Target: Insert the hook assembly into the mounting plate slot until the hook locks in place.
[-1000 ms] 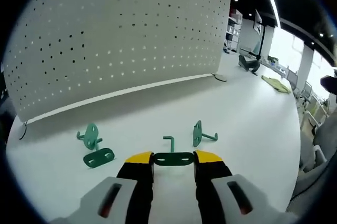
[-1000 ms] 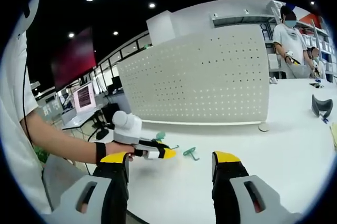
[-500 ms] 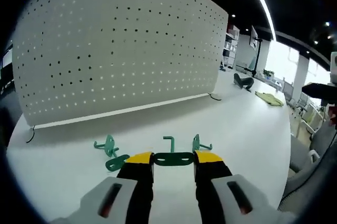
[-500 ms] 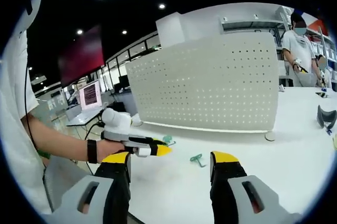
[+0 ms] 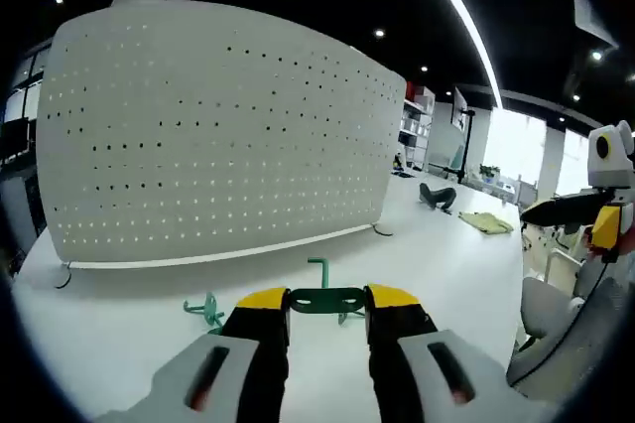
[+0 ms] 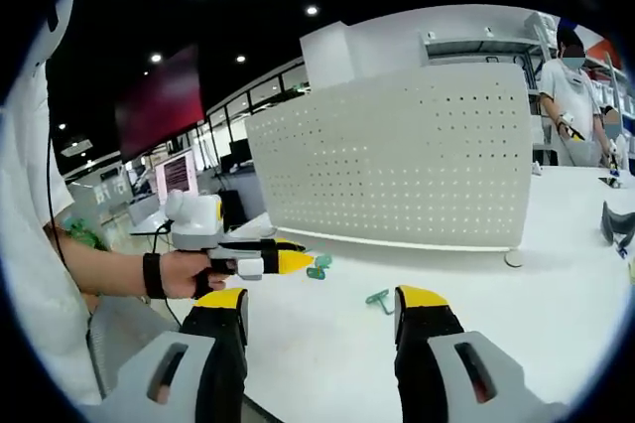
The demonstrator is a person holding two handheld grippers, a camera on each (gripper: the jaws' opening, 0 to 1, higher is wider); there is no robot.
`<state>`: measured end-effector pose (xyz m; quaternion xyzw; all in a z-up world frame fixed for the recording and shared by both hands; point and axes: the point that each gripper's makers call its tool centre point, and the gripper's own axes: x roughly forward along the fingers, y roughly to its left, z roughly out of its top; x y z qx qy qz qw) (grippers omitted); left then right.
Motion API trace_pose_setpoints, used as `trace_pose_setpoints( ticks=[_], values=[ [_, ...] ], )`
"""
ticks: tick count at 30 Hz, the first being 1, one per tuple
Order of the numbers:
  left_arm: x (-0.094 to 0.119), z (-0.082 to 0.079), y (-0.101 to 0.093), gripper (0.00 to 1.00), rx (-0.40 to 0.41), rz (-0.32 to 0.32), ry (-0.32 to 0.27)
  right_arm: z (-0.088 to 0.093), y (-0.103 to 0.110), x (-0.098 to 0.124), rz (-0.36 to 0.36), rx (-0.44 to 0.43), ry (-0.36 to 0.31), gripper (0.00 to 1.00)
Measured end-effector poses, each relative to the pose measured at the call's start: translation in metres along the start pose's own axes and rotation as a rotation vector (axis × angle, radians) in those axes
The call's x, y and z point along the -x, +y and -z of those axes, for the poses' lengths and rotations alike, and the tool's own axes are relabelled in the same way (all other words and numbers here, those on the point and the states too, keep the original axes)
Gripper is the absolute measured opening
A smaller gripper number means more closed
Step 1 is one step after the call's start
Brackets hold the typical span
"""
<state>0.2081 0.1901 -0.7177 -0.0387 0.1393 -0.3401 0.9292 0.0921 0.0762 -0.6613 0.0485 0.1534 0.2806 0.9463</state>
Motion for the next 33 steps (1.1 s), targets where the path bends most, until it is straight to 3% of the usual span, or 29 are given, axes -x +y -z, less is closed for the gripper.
trace_pose_setpoints(
  ticks=[7,17,22,28,33],
  values=[
    [0.022,-0.027,-0.015,0.30,-0.013,0.044,-0.070,-0.005,0.013,-0.005,-0.023,0.011,-0.004,0.59],
    [0.046,-0.043,-0.024,0.30,-0.057,0.092,-0.116,-0.014,0.032,-0.012,-0.053,0.029,-0.002,0.54],
    [0.057,-0.052,-0.031,0.30,-0.164,0.128,-0.152,-0.015,0.039,-0.011,-0.070,0.035,0.008,0.52],
    [0.065,-0.058,-0.040,0.31,-0.211,0.173,-0.177,-0.022,0.044,-0.008,-0.067,0.009,-0.008,0.50],
    [0.073,-0.064,-0.053,0.31,-0.262,0.235,-0.208,-0.020,0.046,-0.010,-0.057,-0.004,0.022,0.47]
  ],
)
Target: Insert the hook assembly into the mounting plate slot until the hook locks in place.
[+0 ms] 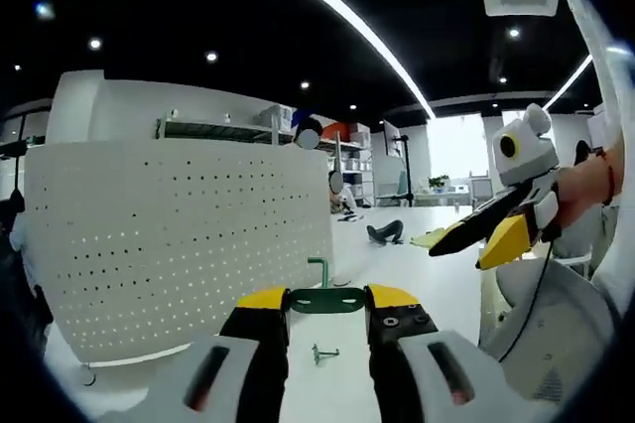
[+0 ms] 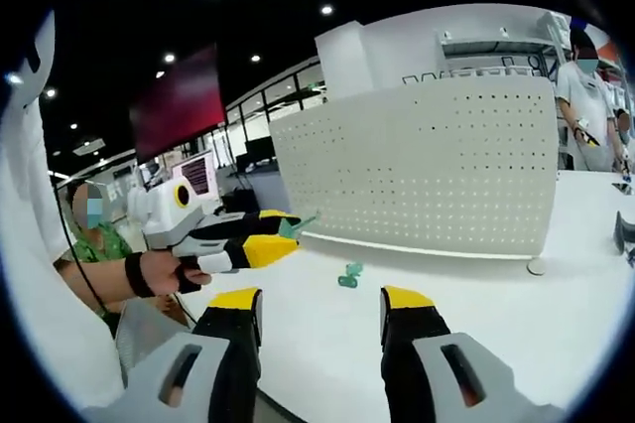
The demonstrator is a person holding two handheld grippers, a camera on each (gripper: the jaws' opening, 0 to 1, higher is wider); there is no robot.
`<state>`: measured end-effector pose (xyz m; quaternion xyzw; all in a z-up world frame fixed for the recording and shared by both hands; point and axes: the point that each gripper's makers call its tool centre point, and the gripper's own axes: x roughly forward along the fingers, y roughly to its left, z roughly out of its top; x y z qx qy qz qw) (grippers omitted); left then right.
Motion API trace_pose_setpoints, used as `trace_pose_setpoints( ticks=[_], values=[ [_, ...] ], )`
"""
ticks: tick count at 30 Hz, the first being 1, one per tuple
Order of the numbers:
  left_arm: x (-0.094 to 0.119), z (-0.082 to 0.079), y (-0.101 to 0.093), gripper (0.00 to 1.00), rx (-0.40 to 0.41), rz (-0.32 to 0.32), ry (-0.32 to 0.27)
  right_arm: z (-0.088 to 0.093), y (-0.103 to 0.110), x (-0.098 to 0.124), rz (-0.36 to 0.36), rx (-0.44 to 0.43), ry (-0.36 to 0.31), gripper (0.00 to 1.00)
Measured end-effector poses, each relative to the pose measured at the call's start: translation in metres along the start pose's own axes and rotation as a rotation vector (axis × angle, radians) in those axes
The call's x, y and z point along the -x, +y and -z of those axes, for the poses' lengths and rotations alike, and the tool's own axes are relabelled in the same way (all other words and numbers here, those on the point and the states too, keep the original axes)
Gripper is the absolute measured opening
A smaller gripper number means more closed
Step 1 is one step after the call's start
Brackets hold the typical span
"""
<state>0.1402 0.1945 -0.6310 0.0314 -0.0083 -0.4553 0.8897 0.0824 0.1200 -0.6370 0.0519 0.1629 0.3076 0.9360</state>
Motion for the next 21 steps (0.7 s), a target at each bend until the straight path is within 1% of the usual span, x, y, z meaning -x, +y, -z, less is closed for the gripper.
trace_pose_setpoints(
  ticks=[3,6,8,11,12,17,18,19,21],
  values=[
    [0.002,-0.003,-0.009,0.31,-0.055,0.040,-0.002,-0.005,0.004,-0.003,-0.019,-0.026,-0.011,0.43],
    [0.004,-0.004,-0.017,0.31,-0.072,0.070,0.005,-0.009,0.008,-0.007,-0.035,-0.027,-0.015,0.40],
    [0.005,-0.006,-0.023,0.31,-0.081,0.100,-0.006,-0.010,0.011,-0.009,-0.045,-0.031,-0.013,0.37],
    [0.006,-0.007,-0.026,0.31,-0.081,0.115,-0.012,-0.007,0.014,-0.009,-0.056,-0.045,0.010,0.28],
    [0.006,-0.006,-0.028,0.31,-0.081,0.120,-0.013,-0.007,0.014,-0.009,-0.055,-0.044,0.010,0.27],
    [0.010,-0.007,-0.035,0.31,-0.088,0.147,-0.016,-0.013,0.015,-0.009,-0.060,-0.074,-0.021,0.28],
    [0.011,-0.008,-0.036,0.31,-0.087,0.152,-0.023,-0.015,0.015,-0.011,-0.064,-0.069,-0.032,0.28],
    [0.011,-0.008,-0.038,0.31,-0.059,0.157,-0.029,-0.016,0.015,-0.012,-0.067,-0.054,-0.035,0.27],
    [0.012,-0.007,-0.039,0.31,-0.069,0.165,-0.022,-0.018,0.015,-0.013,-0.069,-0.055,-0.029,0.27]
  ],
)
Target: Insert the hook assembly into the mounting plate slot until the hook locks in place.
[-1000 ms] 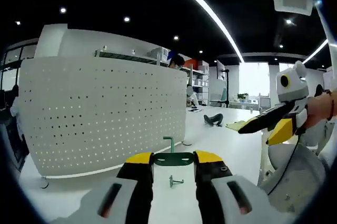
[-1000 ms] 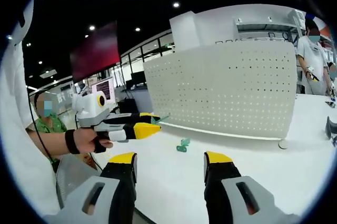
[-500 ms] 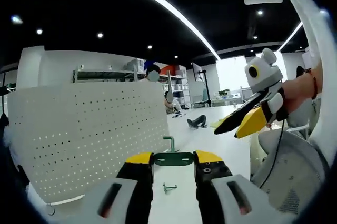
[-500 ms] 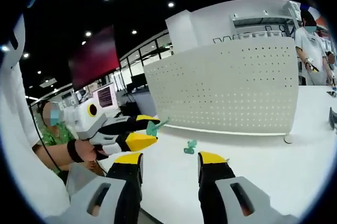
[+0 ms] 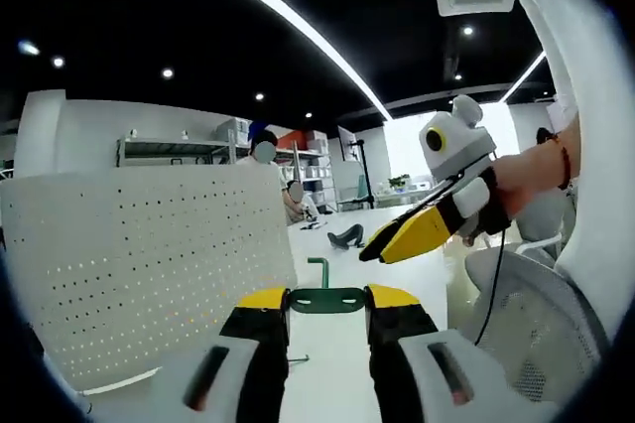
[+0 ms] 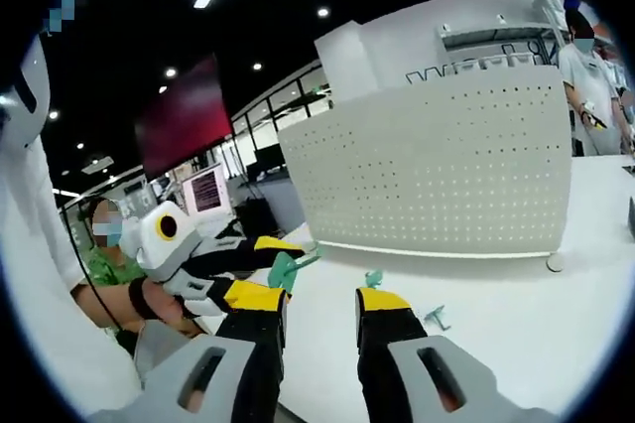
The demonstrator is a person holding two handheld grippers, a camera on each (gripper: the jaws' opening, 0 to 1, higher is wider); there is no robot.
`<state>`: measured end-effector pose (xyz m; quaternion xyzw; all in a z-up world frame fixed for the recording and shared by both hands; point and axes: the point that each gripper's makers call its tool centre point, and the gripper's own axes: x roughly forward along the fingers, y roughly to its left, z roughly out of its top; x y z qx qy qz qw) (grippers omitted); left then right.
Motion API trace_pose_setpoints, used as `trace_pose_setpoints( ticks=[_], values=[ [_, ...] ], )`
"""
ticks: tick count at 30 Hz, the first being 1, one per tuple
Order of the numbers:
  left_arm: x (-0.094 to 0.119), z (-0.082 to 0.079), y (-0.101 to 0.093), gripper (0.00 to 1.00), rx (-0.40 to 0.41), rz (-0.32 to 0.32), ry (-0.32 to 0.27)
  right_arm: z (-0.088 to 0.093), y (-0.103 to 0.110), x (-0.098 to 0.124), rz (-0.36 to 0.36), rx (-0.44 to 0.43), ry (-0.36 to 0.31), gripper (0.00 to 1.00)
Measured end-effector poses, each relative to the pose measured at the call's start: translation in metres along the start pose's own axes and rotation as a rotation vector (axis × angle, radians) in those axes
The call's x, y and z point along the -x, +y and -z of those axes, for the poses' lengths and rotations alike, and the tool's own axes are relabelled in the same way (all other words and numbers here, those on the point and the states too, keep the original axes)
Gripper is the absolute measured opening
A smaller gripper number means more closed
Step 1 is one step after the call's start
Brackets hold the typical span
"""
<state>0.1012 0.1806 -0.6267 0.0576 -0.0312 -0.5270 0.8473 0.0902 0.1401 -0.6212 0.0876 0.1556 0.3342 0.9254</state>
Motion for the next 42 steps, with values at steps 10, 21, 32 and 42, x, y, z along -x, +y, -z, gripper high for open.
trace_pose_setpoints(
  ticks=[10,21,32,42],
  values=[
    [0.000,-0.002,-0.018,0.31,-0.013,0.057,-0.006,-0.001,0.011,-0.009,-0.073,-0.070,0.000,0.17],
    [-0.003,-0.009,-0.041,0.31,-0.019,0.157,-0.027,0.004,0.019,-0.006,-0.147,-0.122,0.031,0.11],
    [0.001,-0.010,-0.057,0.31,-0.038,0.258,-0.027,0.013,0.028,0.005,-0.263,-0.196,0.113,0.09],
    [0.001,-0.004,-0.059,0.31,-0.059,0.273,0.009,0.015,0.038,0.006,-0.294,-0.238,0.146,0.01]
  ],
)
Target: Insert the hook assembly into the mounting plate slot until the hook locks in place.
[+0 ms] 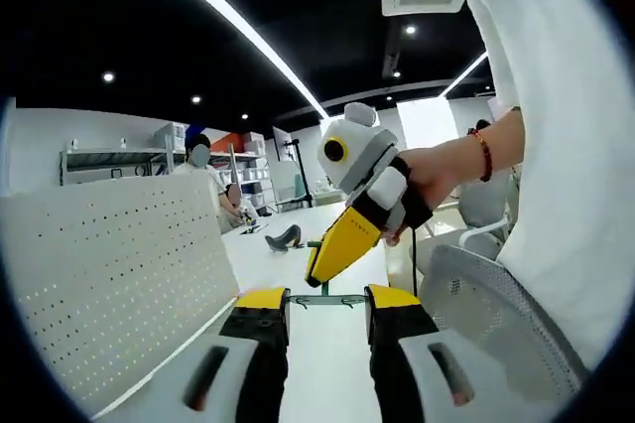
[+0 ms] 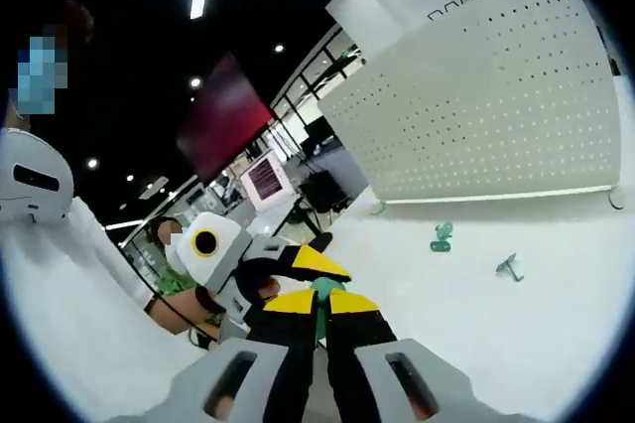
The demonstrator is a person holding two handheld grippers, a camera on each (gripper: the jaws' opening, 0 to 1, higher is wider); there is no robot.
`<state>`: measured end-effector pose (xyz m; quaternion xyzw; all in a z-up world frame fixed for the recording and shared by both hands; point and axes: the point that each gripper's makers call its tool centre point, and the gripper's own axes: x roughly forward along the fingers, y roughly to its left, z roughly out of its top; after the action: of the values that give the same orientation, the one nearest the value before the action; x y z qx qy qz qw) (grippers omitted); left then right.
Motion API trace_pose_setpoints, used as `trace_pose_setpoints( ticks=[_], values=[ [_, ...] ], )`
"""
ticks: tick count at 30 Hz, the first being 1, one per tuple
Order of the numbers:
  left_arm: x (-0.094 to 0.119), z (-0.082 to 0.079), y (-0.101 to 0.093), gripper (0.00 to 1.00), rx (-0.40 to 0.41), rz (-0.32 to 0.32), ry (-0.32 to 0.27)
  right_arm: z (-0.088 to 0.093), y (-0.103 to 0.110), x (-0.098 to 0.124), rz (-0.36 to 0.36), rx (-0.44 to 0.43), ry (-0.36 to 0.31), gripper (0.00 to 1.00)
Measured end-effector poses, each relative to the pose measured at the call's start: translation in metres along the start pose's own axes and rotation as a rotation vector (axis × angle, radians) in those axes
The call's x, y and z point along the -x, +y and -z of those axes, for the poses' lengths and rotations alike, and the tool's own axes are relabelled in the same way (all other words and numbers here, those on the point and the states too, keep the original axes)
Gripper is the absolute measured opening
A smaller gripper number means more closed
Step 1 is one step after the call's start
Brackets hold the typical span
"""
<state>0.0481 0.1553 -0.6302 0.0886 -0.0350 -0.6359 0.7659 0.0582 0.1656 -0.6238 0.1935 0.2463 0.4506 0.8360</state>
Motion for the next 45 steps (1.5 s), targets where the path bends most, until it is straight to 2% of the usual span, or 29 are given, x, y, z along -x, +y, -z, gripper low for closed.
trace_pose_setpoints(
  ticks=[5,9,11,17,23,30,31,32,34,38,45],
  values=[
    [-0.002,0.002,0.000,0.31,-0.006,-0.020,0.020,0.000,0.000,0.000,0.020,0.035,-0.006,0.01],
    [-0.003,0.004,0.006,0.31,0.004,-0.061,0.029,-0.004,-0.003,0.001,0.055,0.067,-0.059,0.01],
    [-0.004,0.005,0.004,0.25,0.007,-0.058,0.035,-0.008,0.002,0.002,0.049,0.089,-0.092,0.01],
    [-0.005,0.000,0.001,0.25,-0.042,-0.059,0.036,-0.008,0.000,0.006,0.052,0.057,-0.105,0.01],
    [-0.008,-0.004,-0.002,0.24,-0.097,-0.061,0.052,-0.009,0.000,0.010,0.058,0.070,-0.118,0.02],
    [-0.009,-0.004,-0.003,0.23,-0.149,-0.069,0.074,-0.006,-0.003,0.014,0.081,0.087,-0.100,0.02],
    [-0.009,-0.004,-0.003,0.22,-0.154,-0.070,0.078,-0.005,-0.005,0.015,0.087,0.086,-0.095,0.02],
    [-0.008,-0.006,-0.001,0.16,-0.164,-0.072,0.078,-0.005,-0.005,0.015,0.092,0.086,-0.093,0.02],
    [-0.010,-0.009,0.000,0.14,-0.140,-0.068,0.057,-0.004,-0.003,0.017,0.097,0.102,-0.098,0.02],
    [-0.011,-0.008,0.002,0.13,-0.154,-0.080,0.072,0.002,-0.006,0.015,0.105,0.107,-0.070,0.01],
    [-0.011,-0.011,0.006,0.12,-0.175,-0.112,0.065,-0.004,-0.007,0.016,0.118,0.086,-0.123,0.01]
  ],
)
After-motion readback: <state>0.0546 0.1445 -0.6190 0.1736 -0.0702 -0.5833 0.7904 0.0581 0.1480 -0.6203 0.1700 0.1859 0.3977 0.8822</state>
